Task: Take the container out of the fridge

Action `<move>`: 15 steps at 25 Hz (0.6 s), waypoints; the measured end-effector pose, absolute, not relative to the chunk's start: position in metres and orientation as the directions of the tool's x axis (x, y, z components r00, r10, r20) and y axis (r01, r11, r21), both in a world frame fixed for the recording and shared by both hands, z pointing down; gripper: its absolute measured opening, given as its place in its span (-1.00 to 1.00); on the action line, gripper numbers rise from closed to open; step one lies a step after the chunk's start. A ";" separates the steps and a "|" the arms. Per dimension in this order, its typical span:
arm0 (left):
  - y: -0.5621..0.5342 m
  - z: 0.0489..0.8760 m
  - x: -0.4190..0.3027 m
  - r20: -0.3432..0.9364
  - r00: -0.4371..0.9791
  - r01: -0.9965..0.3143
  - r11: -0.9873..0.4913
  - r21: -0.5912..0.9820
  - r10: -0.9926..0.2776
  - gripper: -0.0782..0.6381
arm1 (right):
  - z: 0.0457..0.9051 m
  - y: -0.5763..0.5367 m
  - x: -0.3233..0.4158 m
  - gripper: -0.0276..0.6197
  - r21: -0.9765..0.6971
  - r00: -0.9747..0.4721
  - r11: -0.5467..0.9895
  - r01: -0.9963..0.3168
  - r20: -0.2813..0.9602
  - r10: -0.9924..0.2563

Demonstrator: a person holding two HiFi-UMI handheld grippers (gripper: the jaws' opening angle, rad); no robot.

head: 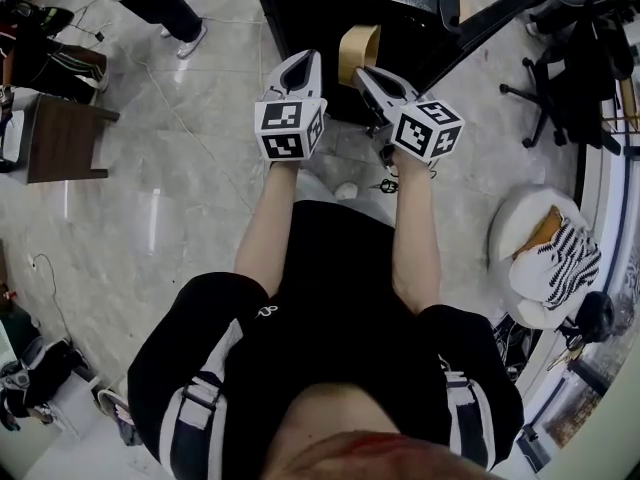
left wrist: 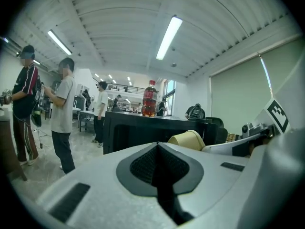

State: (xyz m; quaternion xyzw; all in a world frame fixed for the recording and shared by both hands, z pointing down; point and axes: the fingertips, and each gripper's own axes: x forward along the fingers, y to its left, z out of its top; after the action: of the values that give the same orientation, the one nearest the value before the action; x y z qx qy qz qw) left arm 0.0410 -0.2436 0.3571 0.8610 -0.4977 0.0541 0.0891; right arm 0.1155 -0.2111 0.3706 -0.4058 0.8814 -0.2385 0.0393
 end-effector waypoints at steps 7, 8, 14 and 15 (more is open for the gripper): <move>-0.238 0.343 0.052 0.140 0.522 -0.853 -0.515 0.089 -0.841 -0.76 | 0.354 -0.212 0.130 -0.86 -0.350 -0.649 0.594 -0.725 0.058 -0.758; -0.237 0.342 0.054 0.136 0.525 -0.851 -0.517 0.089 -0.840 -0.76 | 0.352 -0.212 0.133 -0.86 -0.341 -0.645 0.594 -0.729 0.048 -0.763; -0.237 0.340 0.060 0.125 0.530 -0.848 -0.522 0.090 -0.839 -0.76 | 0.353 -0.212 0.145 -0.86 -0.309 -0.629 0.594 -0.742 0.016 -0.777; -0.237 0.340 0.060 0.124 0.530 -0.848 -0.523 0.090 -0.839 -0.76 | 0.353 -0.212 0.145 -0.86 -0.303 -0.630 0.598 -0.742 0.010 -0.777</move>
State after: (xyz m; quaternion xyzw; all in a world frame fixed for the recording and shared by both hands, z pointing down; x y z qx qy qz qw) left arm 0.0603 -0.2372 0.3399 0.8719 -0.4836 0.0324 0.0697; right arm 0.1450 -0.2117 0.3532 -0.4257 0.8918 -0.1404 0.0615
